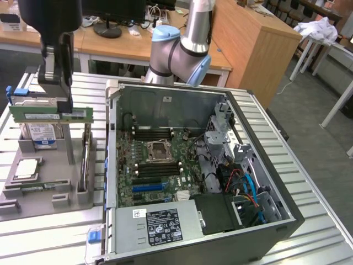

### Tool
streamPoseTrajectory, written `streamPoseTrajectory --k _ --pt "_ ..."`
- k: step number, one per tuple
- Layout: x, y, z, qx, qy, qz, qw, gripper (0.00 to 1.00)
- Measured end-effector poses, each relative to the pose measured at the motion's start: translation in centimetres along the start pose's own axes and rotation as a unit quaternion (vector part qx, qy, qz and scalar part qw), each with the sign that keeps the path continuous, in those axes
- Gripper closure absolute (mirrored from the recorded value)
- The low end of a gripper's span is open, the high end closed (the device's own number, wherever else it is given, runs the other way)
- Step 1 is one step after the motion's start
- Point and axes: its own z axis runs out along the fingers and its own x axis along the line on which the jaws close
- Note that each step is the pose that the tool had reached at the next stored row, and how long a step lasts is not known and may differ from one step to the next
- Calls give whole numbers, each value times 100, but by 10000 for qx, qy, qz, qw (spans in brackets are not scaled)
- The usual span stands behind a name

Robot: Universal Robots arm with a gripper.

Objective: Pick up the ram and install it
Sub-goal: 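Pick up the ram and move it above insertion slot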

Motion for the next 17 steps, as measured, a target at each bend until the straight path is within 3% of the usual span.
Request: streamPoseTrajectory --k 17 --pt "6 -350 -9 0 0 0 10000 88"
